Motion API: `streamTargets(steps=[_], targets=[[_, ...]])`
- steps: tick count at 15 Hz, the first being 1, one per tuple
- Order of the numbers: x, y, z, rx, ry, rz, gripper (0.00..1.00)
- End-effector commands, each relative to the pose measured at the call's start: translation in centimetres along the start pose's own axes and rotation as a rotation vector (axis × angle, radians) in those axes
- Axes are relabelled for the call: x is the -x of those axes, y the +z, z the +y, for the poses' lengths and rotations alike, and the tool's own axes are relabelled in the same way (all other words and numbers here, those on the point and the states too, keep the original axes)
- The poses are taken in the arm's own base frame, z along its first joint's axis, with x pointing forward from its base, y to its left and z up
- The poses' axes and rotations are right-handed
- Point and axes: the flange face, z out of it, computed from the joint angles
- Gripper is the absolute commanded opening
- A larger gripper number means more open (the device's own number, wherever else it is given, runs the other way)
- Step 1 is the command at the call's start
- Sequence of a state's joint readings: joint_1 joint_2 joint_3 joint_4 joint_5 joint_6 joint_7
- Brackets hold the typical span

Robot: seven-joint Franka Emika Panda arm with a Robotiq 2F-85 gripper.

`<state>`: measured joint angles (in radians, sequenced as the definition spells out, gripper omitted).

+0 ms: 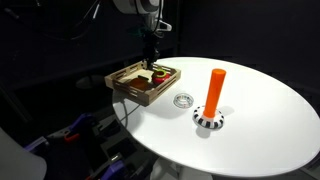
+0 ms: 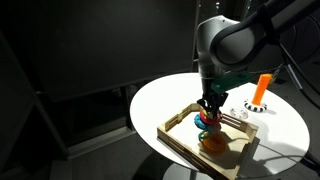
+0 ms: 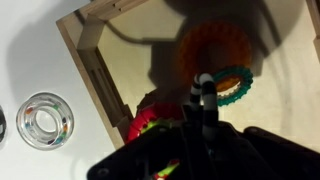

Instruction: Put the small striped ring in the box

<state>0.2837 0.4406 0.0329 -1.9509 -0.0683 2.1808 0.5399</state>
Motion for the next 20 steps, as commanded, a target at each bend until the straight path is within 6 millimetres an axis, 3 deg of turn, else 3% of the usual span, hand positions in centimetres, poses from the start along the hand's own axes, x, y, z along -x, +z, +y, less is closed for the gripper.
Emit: streamTargets(steps=[1,8,11,16,18,20], targets=[[1.5,0.9,-0.4,0.031,-0.067,-0.012,0.05],[2.2,3.6,-0.1,0.108,-0.095,-0.014,0.08],[2.2,4.4,-0.1,0.122,-0.107,-0.023,0.45],[2.2,4.8,-0.1,0.125,-0.108,-0.034,0.85],[2.1,4.4,0.0,0.118,-0.107,-0.032,0.99],[2.0,4.0,0.2,0.11,-0.107,-0.033,1.0]])
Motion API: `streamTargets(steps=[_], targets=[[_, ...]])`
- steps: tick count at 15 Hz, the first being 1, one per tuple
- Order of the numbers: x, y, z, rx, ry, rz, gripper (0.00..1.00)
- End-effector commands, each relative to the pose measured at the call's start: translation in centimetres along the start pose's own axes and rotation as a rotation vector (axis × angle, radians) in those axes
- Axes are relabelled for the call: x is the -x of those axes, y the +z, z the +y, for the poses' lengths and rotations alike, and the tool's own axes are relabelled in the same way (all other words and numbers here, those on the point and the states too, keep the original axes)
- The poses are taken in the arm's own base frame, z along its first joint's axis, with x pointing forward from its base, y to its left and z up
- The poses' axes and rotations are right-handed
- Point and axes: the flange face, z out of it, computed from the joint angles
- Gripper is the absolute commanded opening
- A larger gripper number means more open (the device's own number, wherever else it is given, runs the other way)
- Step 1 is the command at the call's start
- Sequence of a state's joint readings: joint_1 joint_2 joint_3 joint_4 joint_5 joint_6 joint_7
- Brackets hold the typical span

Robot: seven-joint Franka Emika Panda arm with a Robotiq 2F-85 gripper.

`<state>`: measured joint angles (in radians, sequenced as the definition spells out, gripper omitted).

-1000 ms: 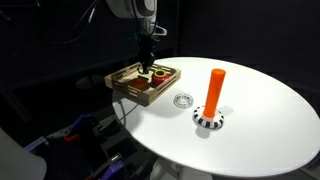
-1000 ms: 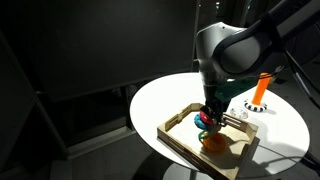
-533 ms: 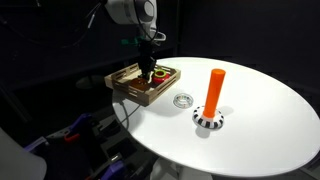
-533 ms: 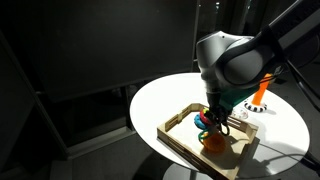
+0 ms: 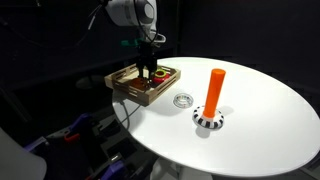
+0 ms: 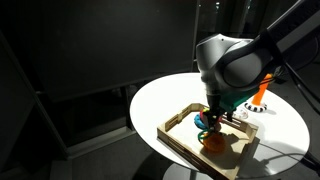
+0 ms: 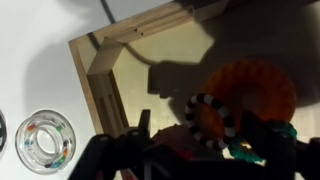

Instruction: Put the small striped ring in the box

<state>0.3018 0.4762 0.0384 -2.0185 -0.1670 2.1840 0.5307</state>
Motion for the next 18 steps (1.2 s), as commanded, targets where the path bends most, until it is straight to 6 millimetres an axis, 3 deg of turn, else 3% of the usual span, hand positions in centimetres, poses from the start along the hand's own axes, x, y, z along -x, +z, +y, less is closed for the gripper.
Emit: streamTargets(steps=[1,6,10,18], targets=[[-0.2,-1.2,0.7,-0.008,-0.007,0.016,1.0],[-0.1,-3.5,2.2,-0.031,-0.021,0.028,1.0],[0.1,-6.1,4.6,-0.066,-0.038,0.056,1.0],[2.8,-11.9,12.0,-0.104,0.051,0.026,1.0]])
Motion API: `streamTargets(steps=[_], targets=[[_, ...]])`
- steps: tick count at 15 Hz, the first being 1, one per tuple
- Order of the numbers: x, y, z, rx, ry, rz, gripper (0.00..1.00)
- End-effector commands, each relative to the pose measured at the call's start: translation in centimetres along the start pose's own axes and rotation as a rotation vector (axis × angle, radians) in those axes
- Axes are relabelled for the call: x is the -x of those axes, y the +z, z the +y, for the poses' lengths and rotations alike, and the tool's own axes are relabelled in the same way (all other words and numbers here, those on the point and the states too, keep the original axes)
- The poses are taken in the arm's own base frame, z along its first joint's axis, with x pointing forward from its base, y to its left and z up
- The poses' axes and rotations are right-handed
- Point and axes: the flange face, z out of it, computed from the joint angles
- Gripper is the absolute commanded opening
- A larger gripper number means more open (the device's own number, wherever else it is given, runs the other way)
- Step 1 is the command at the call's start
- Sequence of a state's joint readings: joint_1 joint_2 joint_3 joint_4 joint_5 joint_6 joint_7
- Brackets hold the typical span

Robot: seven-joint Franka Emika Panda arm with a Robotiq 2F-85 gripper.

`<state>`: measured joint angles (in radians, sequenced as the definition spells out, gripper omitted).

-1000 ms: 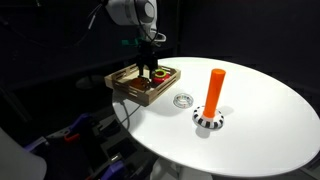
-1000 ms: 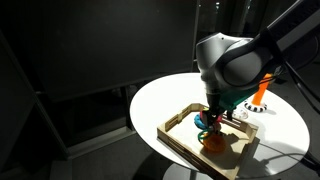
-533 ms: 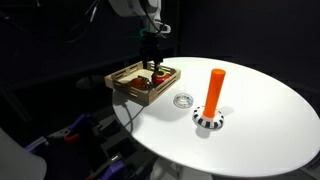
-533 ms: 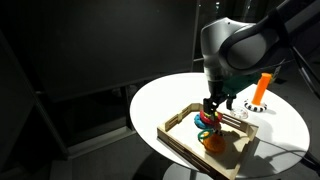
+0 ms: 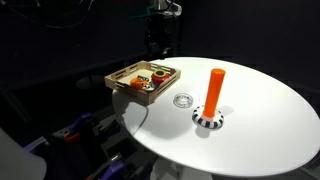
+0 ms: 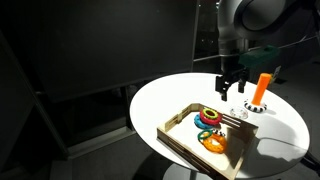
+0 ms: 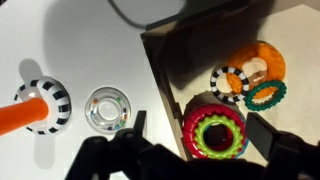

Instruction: Put the small striped ring in the box

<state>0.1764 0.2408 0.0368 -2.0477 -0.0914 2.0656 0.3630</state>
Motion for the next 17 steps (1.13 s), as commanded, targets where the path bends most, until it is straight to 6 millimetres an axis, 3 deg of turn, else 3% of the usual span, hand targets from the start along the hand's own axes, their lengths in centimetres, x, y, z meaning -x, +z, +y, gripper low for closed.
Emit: streamTargets(steps=[1,10,15,16,17], targets=[[2.4,-3.2,3.2,0.001,0.049,-0.005,1.0],[6.7,-9.3,8.4,-0.093,0.088,0.104,1.0],[8.0,-10.9,9.9,-0.145,0.078,0.113,1.0],[6.9,-10.5,9.1,-0.123,0.094,0.116,1.0],[7.1,-10.7,9.3,-0.128,0.091,0.118,1.0]])
